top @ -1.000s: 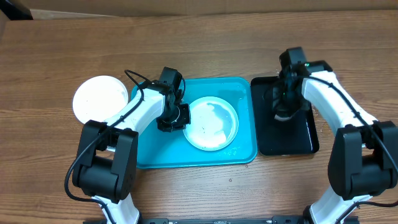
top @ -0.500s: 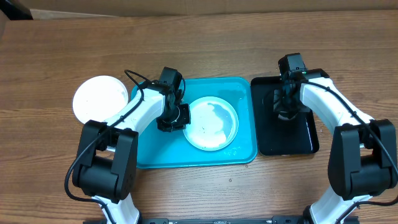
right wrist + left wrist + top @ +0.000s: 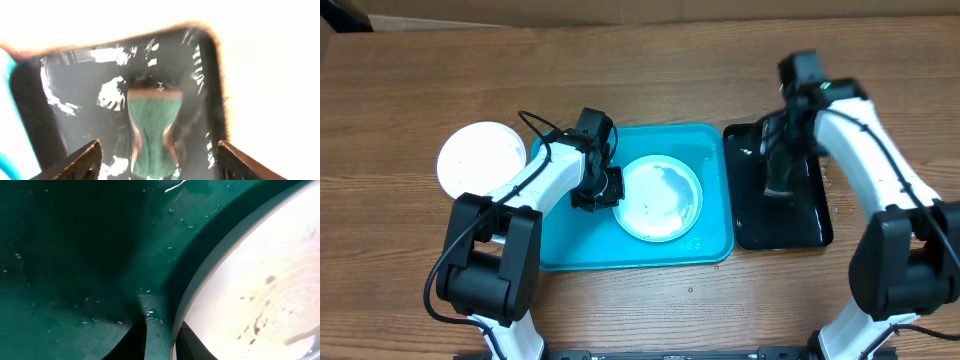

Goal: Clean dirty plates on tray and stack at the side
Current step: 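Return the sponge to the black tray and raise the right gripper, then lift the white plate with the left gripper and swing it right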

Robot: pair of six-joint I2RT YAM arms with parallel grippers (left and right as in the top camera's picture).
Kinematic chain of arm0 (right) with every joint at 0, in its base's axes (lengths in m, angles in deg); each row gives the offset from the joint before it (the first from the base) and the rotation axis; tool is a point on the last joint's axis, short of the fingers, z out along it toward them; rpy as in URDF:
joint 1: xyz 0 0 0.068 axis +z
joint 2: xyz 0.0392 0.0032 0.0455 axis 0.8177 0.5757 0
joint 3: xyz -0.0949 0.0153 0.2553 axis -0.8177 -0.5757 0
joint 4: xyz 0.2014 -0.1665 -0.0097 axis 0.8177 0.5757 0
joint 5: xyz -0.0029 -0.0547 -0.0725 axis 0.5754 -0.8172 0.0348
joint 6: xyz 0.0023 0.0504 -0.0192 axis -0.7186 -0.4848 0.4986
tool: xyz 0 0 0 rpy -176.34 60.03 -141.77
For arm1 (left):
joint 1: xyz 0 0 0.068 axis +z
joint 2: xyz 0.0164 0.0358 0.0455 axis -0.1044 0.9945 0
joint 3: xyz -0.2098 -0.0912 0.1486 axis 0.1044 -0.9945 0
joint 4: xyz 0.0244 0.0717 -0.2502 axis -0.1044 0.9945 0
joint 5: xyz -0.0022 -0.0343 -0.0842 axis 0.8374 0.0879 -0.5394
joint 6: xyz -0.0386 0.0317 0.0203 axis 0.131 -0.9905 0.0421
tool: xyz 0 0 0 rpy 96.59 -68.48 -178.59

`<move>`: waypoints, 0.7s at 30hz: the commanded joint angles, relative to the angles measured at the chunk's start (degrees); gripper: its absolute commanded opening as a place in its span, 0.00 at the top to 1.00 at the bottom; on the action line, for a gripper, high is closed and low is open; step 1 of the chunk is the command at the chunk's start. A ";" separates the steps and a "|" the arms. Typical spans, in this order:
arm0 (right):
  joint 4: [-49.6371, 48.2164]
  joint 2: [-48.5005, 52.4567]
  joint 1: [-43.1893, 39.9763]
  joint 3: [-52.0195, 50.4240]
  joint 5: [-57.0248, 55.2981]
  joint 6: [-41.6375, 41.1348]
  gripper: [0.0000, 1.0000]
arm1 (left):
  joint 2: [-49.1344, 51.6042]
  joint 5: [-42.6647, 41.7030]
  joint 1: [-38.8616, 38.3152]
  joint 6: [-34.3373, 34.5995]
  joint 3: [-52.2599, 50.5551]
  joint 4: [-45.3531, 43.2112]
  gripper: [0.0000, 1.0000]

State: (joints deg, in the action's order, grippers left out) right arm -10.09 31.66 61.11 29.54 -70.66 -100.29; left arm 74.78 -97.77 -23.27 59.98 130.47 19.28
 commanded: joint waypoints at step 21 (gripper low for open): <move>-2.43 -0.63 -29.24 4.15 7.74 -3.06 0.00 | -0.48 1.03 4.28 -3.10 10.60 5.09 0.96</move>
State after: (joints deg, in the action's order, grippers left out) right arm -11.82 31.62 32.26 33.26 -65.62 -102.30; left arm 74.74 -97.16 -21.06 59.17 135.85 23.57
